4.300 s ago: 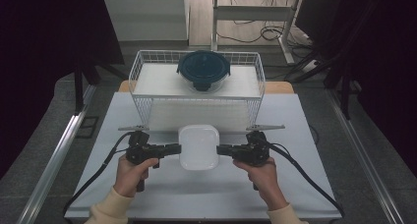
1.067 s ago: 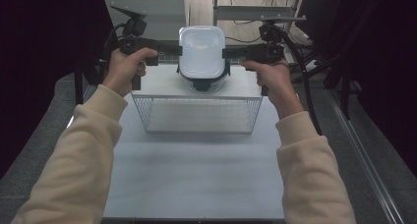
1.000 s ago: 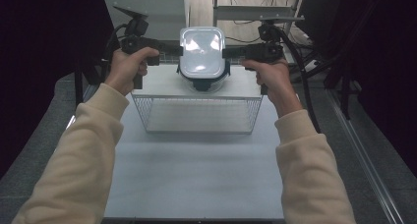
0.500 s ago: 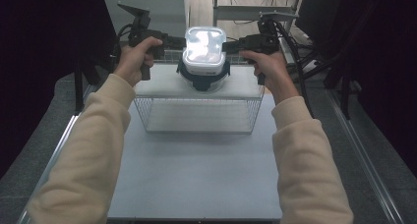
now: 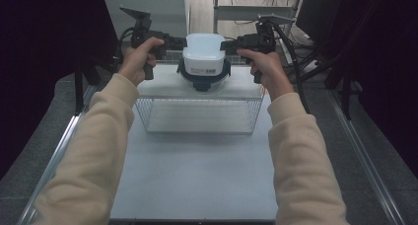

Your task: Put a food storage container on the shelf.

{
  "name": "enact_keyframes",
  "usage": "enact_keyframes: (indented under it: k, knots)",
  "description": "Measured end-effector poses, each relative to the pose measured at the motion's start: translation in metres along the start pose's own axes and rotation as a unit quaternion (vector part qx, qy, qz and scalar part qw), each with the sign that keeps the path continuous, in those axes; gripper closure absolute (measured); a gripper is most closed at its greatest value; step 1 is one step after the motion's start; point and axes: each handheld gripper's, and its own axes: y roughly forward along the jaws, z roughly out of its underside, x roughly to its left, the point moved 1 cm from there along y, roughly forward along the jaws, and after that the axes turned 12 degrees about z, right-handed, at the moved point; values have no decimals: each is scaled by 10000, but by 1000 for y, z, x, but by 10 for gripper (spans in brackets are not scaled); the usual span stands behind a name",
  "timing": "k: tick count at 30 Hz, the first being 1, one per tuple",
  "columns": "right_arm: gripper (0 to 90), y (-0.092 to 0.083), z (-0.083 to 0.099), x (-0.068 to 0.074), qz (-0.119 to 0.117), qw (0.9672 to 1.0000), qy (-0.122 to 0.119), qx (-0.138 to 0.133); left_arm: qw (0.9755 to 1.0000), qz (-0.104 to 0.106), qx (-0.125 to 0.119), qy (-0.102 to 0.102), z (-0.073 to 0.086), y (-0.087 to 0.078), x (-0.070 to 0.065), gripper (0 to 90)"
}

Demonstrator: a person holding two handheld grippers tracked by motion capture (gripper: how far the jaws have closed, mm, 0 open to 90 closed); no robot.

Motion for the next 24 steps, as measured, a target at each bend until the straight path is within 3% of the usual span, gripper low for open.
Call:
enact_keyframes:
  k: [4, 6, 9, 11, 13, 16, 20, 24]
  knots:
    - [636, 0, 1, 2, 43, 10000, -18, -80, 9998, -53, -95, 153, 1, -3, -1, 660]
    - [503, -2, 2, 4, 147, 9996, -73, -214, 9988, -231, -248, 357, 1, -8, -6, 567]
    - [400, -15, 6, 10, 287, 9974, -380, -541, 9950, -493, -338, 802, 6, -21, -20, 443]
    - [371, -27, 12, 13, 310, 9948, -631, -731, 9912, -640, -333, 1110, 14, -31, -30, 374]
    - [353, -39, 21, 14, 252, 9921, -893, -840, 9871, -737, -332, 1381, 27, -40, -39, 340]
    - [327, -55, 41, 12, 353, 9860, -1314, -961, 9806, -877, -278, 1731, 51, -52, -47, 308]
    - [309, -71, 74, 5, 349, 9793, -1656, -1111, 9755, -872, -209, 2011, 89, -65, -51, 288]
    - [303, -82, 106, -6, 507, 9724, -1924, -1215, 9704, -920, -158, 2226, 125, -73, -49, 281]
